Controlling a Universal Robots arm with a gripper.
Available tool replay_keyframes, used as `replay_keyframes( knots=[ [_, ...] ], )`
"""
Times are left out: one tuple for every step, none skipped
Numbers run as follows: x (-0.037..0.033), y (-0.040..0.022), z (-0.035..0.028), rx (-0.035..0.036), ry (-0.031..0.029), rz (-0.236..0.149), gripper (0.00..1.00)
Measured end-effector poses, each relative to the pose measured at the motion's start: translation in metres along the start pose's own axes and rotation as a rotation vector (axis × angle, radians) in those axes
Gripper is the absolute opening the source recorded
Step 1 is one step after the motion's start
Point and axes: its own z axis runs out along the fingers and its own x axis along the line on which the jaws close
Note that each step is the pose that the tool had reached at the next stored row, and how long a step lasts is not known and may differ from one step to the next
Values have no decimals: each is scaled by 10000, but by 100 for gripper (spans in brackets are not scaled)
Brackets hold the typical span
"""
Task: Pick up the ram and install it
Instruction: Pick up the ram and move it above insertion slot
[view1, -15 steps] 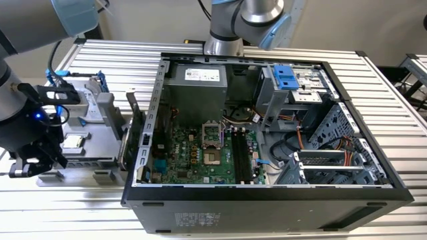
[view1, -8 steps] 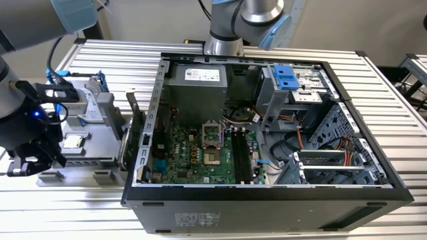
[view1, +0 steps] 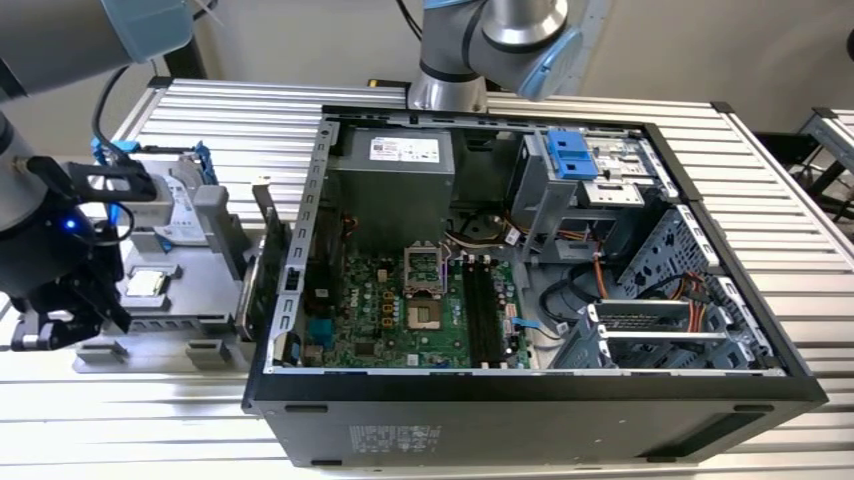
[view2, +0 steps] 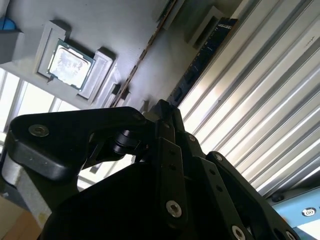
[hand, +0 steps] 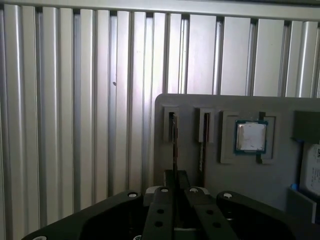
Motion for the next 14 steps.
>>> replay_keyframes(
  knots=[
    [0, 0, -4, 0, 0, 0, 0],
    [0, 0, -9, -2, 1, 0, 0],
    [-1, 0, -13, -2, 1, 0, 0],
    [-1, 0, -16, -1, 0, 0, 0],
    [-1, 0, -19, -1, 0, 0, 0],
    [-1, 0, -22, -1, 1, 0, 0],
    [-1, 0, -24, -1, 1, 0, 0],
    [-1, 0, -27, -2, 1, 0, 0],
    [-1, 0, -28, -1, 1, 0, 0],
    [-1, 0, -30, -1, 1, 0, 0],
    [-1, 0, -33, -1, 1, 0, 0],
    [-1, 0, -36, -2, 1, 0, 0],
    [-2, 0, -39, -2, 2, 0, 0],
    [-2, 0, -42, -2, 1, 0, 0]
  ],
)
